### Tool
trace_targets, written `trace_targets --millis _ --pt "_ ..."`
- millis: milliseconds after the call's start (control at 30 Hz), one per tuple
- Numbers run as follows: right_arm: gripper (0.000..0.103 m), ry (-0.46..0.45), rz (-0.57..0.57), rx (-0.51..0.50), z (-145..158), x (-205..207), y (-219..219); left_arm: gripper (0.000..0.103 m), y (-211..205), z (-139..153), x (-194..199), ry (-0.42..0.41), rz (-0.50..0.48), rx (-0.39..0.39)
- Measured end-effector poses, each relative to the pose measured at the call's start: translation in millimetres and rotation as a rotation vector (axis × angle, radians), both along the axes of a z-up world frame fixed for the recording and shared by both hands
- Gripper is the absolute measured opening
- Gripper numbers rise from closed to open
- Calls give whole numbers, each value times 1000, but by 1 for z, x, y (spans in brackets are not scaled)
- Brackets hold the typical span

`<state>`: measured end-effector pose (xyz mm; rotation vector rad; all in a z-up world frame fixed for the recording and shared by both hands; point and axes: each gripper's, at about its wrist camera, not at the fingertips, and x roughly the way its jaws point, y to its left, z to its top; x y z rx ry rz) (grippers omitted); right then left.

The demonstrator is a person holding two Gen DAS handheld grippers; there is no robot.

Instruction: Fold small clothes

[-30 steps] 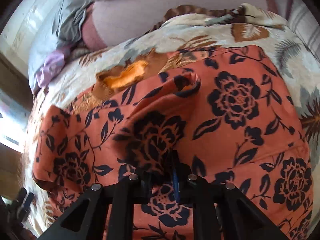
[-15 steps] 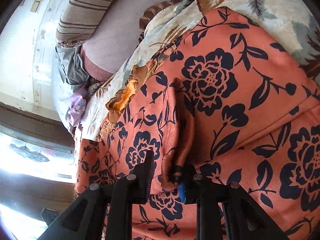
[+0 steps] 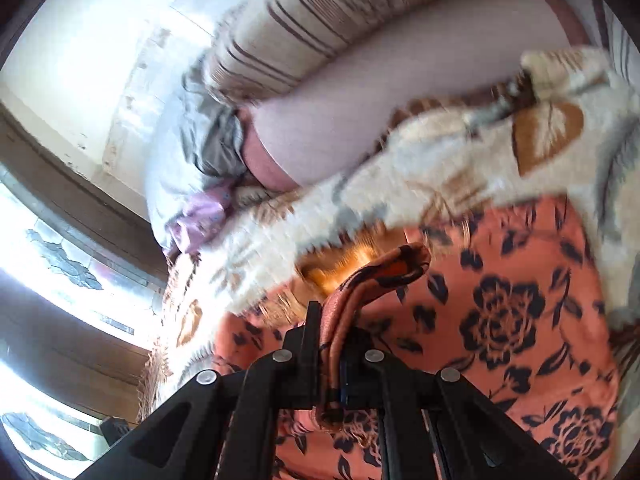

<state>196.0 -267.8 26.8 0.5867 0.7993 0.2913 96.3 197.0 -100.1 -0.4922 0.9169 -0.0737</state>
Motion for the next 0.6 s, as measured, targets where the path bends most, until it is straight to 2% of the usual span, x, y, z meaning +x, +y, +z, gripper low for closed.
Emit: trace_targets --millis 67,100,200,267,333,400,500,533,567,600 --pt "7 -42 -55 -25 5 -10 -19 68 3 0 3 -3 8 0" --pt "7 -24 -67 -28 -7 -10 -27 68 4 -1 6 1 11 3" --pt "10 150 -68 -6 -78 -1 -48 68 -1 -7 20 31 -5 2" --pt "10 267 -70 -47 -121 6 -56 68 -7 -9 33 47 -30 -15" --pt "10 316 -83 7 -148 7 -65 68 -13 -11 49 68 -43 -18" --pt "11 306 -92 63 -153 5 -72 68 -20 -16 67 94 -64 -13" --pt "11 305 -57 15 -148 7 -71 68 -27 -27 91 129 -74 14" --pt "11 305 -47 -5 -145 6 -69 58 -28 -31 97 143 -64 22" --pt "11 308 -45 -13 -144 5 -69 33 -28 -34 101 149 -58 38" --pt "10 309 -49 -21 -143 3 -72 24 -28 -36 104 154 -59 51"
